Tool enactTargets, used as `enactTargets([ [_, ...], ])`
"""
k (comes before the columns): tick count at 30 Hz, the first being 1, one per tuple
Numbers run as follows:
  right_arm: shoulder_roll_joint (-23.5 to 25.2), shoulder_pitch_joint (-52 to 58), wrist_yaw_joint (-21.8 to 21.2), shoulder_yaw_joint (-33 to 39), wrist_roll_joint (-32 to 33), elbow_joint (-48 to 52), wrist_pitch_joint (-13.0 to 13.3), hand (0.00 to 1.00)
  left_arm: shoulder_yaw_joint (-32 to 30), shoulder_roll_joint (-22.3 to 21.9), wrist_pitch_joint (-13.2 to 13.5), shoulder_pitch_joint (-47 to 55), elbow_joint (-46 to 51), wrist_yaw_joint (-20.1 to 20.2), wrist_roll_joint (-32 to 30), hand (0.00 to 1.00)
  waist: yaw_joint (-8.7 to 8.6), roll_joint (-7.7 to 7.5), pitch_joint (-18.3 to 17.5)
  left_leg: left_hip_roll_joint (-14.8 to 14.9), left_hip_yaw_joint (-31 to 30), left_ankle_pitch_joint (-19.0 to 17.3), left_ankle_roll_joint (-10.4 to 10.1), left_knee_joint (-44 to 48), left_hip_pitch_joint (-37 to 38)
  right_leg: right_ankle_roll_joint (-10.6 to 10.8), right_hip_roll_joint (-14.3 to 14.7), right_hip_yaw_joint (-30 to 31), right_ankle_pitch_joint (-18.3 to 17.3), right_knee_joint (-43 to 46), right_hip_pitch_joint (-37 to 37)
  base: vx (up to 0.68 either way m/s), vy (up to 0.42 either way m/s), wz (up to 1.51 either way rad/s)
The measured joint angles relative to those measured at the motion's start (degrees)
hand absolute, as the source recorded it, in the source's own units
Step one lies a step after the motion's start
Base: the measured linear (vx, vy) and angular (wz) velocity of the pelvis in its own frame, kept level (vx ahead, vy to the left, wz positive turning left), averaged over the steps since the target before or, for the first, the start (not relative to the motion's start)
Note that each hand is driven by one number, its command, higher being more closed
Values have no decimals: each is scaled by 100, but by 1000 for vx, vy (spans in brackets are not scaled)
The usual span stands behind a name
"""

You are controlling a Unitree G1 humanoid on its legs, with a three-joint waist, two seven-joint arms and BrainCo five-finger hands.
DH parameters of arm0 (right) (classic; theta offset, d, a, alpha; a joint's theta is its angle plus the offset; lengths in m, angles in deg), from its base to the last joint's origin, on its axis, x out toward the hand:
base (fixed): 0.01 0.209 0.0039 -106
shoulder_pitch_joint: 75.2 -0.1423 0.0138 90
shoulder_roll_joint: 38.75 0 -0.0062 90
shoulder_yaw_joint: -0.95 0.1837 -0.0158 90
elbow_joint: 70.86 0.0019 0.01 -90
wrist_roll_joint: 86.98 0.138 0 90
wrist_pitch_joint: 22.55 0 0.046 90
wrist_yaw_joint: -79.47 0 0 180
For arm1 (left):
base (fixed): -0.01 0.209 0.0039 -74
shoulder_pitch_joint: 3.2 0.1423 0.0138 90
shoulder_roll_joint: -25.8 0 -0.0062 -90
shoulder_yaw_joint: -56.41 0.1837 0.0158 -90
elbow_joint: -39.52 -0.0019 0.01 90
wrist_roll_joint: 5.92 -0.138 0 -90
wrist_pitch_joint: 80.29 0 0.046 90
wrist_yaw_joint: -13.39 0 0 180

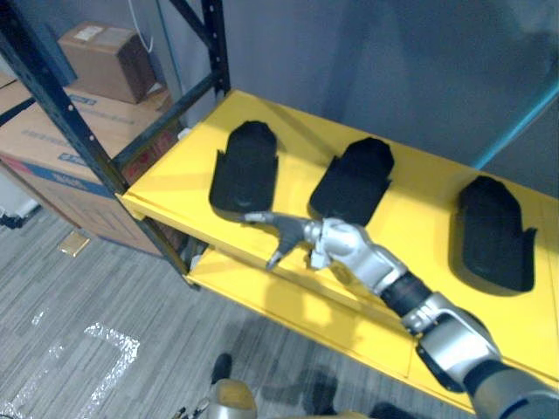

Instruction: Walk over and take plastic housings, then place them on the shelf

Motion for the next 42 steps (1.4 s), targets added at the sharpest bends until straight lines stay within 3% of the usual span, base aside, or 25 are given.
enactTargets([
  [8, 158, -380, 475, 20, -98, -665, 119, 0, 17, -6, -69, -14, 37, -1, -4, 0, 25, 38, 31, -16, -94, 4, 1, 15, -9, 4, -3, -113, 3, -52, 78, 7, -11, 6],
  [11, 156, -598, 724, 38, -99, -832, 166, 0, 39, -23, -75, -57, 126, 9, -4, 0, 56, 91, 212, -20, -152, 1, 5, 68, -87, 3, -3, -146, 2, -38, 78, -29, -10, 7],
  [18, 232, -641, 1333, 112, -327, -865, 534, 0, 58, -28, -105, -56, 202, 16, -6, 0, 160, 104, 256, -24, -183, 8, 2, 70, -115, 1, -4, -209, 1, -56, 72, 0, -4, 3],
  [25, 350, -726, 1216, 118, -334, -731, 626, 0, 48, -34, -105, -56, 203, 47, -42, 0, 157, 117, 263, -22, -181, 7, 4, 73, -111, 0, -2, -206, -1, -57, 77, 0, 0, 0],
  [32, -59, -728, 721, 154, -260, 1586, 399, 0, -39, -25, -113, -22, 157, 49, -82, 0, 74, 36, 223, 3, 4, 15, -9, -27, 49, 15, 18, -49, 16, -91, 77, 5, -5, -11],
  [34, -370, -731, 542, 366, 238, 2311, 211, 0, -65, 8, -112, -8, 129, 40, -87, 0, -36, -58, 179, 5, 152, 15, -10, -32, 125, 21, 31, 61, 59, -151, 79, 3, -6, -22],
  [37, -874, -743, 584, 822, 953, 2804, -129, 0, -65, 56, -100, 48, 130, 40, -82, 0, -163, -185, 99, 53, 342, 16, -11, -34, 200, -4, 119, 220, 206, -343, 97, -15, -10, -26],
  [42, -979, -709, 950, 1383, 1548, 2787, -564, 0, -24, 65, 10, 71, 126, 40, -57, 0, -323, -204, 54, 64, 480, 19, -15, -37, 233, -10, 182, 359, 408, -560, 112, -56, 2, -18],
])
